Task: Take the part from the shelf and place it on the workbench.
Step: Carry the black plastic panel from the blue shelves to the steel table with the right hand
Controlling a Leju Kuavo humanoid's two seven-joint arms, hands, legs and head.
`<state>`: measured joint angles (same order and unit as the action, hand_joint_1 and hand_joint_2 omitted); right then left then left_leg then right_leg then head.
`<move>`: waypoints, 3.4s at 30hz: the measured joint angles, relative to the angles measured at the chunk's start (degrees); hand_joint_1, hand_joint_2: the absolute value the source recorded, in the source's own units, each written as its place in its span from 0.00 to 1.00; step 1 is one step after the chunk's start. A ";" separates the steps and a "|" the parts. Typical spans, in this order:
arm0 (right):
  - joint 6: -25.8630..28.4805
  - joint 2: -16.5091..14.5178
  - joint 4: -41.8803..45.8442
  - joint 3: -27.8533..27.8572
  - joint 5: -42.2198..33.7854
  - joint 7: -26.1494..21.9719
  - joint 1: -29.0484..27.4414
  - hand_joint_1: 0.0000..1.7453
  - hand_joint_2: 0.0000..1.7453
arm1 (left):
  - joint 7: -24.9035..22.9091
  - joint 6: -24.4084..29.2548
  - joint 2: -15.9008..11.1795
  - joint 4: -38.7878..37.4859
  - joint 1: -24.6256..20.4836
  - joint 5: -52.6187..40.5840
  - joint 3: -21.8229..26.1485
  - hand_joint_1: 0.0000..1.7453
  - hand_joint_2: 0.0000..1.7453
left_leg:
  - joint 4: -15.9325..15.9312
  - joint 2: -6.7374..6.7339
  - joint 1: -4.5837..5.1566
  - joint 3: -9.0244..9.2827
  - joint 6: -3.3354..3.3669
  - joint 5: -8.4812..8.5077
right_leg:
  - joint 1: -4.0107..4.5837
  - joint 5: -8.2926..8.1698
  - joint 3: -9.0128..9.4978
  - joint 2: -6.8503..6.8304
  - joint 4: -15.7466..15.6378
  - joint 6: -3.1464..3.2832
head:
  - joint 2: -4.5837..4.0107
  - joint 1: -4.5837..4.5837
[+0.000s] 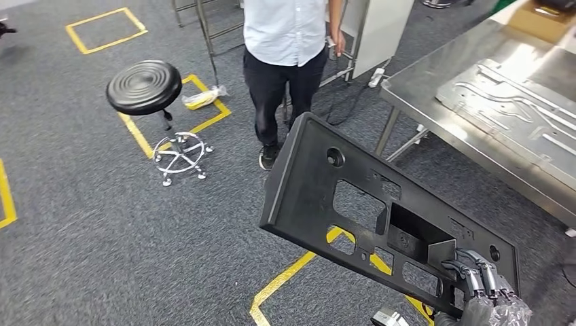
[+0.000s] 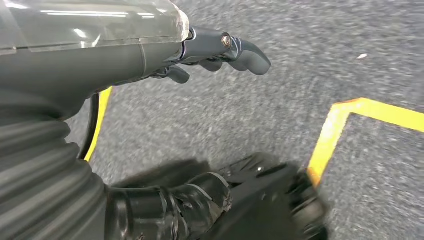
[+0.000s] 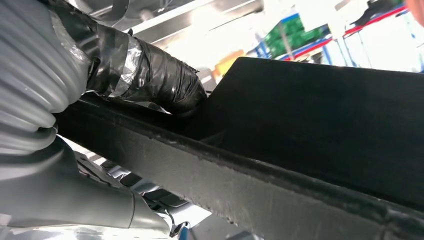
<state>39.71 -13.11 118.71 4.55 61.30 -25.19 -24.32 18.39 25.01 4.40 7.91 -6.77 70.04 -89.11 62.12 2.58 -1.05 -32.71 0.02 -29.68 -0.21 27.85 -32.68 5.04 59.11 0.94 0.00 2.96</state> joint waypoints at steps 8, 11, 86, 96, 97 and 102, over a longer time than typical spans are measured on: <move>0.01 0.14 -0.03 0.02 0.42 0.10 0.13 1.00 1.00 | 0.50 -0.44 -0.07 -0.02 -0.33 -0.02 0.00 0.00 1.00 | -4.55 -2.35 -0.30 1.86 2.27 1.16 | -0.13 3.96 -4.25 -2.83 7.10 -2.38 | 0.00 0.29; 0.01 0.28 -0.19 0.02 0.62 0.50 0.28 1.00 1.00 | 0.69 -0.67 -0.07 -0.02 -0.03 0.05 0.00 0.00 1.00 | -4.55 -4.74 -0.27 2.00 2.30 0.84 | -0.75 7.02 -8.86 -4.57 16.04 -3.19 | 0.00 0.36; 0.01 7.91 -2.84 -6.87 8.71 7.25 1.45 1.00 1.00 | 1.67 -3.95 -0.29 -0.10 -0.17 -1.72 0.00 0.00 1.00 | 9.23 -3.11 0.20 -4.24 0.03 -5.88 | -0.45 -0.32 0.37 -4.99 -0.93 -0.10 | 0.00 0.23; 0.01 7.89 -2.83 -6.88 7.17 5.22 1.62 1.00 1.00 | 1.71 -4.11 -0.46 -0.10 -0.09 -1.95 0.00 0.00 1.00 | -3.66 -2.49 0.59 0.73 2.17 1.15 | -0.09 0.36 1.09 -4.08 0.02 -1.98 | 0.00 0.27; 0.01 7.89 -2.83 -6.88 7.08 5.14 1.65 1.00 1.00 | 1.74 -4.17 -0.47 -0.10 -0.08 -2.03 0.00 0.00 1.00 | -4.01 -2.52 0.46 1.20 2.54 1.22 | -0.13 0.53 0.99 -4.16 0.69 -2.27 | 0.00 0.32; 0.01 7.90 -2.85 -6.89 6.68 4.73 2.09 1.00 1.00 | 1.84 -4.34 -0.47 -0.10 -0.10 -2.52 0.00 0.00 1.00 | -4.40 -2.84 0.31 2.57 3.24 0.69 | -0.60 6.58 -6.82 -4.47 14.19 -3.63 | 0.00 0.36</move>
<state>39.71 -5.22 115.85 -2.34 67.98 -20.46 -22.23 20.23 20.67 3.93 7.80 -6.88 67.52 -89.11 57.72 -0.26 -0.74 -30.14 3.26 -28.98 -0.81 34.43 -39.50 0.56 73.30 -2.69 0.00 3.32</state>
